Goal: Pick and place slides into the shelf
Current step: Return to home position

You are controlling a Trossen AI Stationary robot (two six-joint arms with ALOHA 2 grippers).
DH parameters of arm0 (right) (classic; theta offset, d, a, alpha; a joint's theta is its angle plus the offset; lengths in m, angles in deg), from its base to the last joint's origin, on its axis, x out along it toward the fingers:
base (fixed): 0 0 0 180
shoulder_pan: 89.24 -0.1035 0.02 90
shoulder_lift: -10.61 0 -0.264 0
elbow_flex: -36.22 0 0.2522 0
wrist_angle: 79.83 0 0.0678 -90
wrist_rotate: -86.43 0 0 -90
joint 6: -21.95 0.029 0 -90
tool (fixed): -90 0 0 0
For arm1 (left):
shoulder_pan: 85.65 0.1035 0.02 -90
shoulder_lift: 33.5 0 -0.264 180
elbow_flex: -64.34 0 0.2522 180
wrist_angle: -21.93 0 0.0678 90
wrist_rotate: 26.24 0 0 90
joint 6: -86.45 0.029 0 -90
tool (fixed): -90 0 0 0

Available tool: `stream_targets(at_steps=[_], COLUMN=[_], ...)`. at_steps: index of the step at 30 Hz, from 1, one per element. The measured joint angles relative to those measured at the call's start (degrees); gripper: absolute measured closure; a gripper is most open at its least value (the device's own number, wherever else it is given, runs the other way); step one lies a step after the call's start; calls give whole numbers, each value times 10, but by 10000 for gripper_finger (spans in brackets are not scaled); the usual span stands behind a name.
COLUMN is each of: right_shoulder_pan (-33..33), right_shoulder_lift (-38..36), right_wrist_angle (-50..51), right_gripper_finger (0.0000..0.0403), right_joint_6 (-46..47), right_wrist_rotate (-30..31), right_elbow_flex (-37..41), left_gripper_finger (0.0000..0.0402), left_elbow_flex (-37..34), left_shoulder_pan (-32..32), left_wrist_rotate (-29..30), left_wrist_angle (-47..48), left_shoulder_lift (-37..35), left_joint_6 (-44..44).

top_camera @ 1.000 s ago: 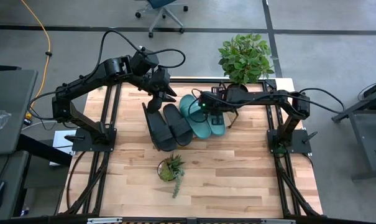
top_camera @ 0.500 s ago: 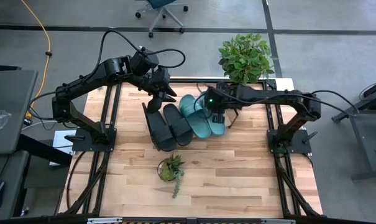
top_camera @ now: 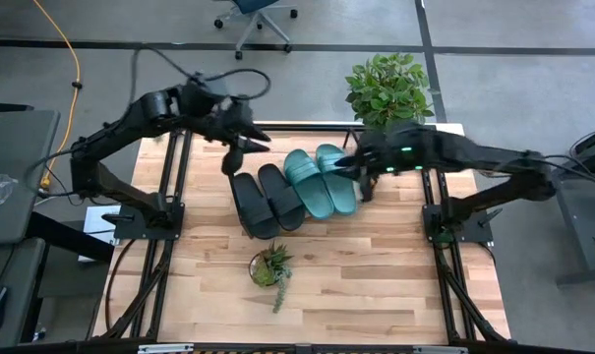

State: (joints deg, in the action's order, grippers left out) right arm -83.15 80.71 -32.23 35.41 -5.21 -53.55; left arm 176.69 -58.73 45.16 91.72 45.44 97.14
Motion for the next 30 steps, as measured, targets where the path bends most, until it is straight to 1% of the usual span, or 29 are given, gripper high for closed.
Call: stream_targets(at_steps=[3, 7, 9, 11, 15, 18, 20, 22, 23, 24, 28, 30], right_shoulder_pan=[-10, -14, -14, -14, -14, -13, -14, -14, -14, -13, -13, -13], right_shoulder_lift=[-51, -113, -144, -176, -247, -303, -335, -356, -368, -379, -427, -452], right_wrist_angle=[-47, -89, -99, -115, -127, -125, -100, -94, -103, -113, -255, -327], right_gripper_finger=[297, 297, 297, 297, 297, 297, 297, 299, 301, 303, 316, 321], right_joint_6=[36, 72, 71, 61, 31, 8, -3, 0, 4, 7, 58, 92], right_wrist_rotate=[-23, -53, -77, -89, -85, -64, -43, -31, -27, -22, -19, -26], right_elbow_flex=[0, 0, 0, 0, 0, 0, -1, 14, 37, 69, 224, 293], left_gripper_finger=[296, 296, 296, 296, 296, 296, 296, 296, 296, 296, 296, 296], left_elbow_flex=[0, 0, 0, 0, 0, 0, -9, -48, -79, -115, -281, -358], left_shoulder_pan=[-14, -54, -86, -121, -178, -209, -230, -249, -258, -265, -284, -289], left_wrist_rotate=[40, 151, 210, 255, 301, 355, 395, 416, 428, 438, 446, 437], left_wrist_angle=[-19, -61, -82, -102, -110, -111, -98, -85, -86, -107, -236, -315], left_shoulder_lift=[-35, -91, -119, -144, -197, -244, -270, -294, -303, -311, -369, -402], left_joint_6=[0, 3, 20, 36, 55, 56, 58, 47, 37, 29, 11, 5])
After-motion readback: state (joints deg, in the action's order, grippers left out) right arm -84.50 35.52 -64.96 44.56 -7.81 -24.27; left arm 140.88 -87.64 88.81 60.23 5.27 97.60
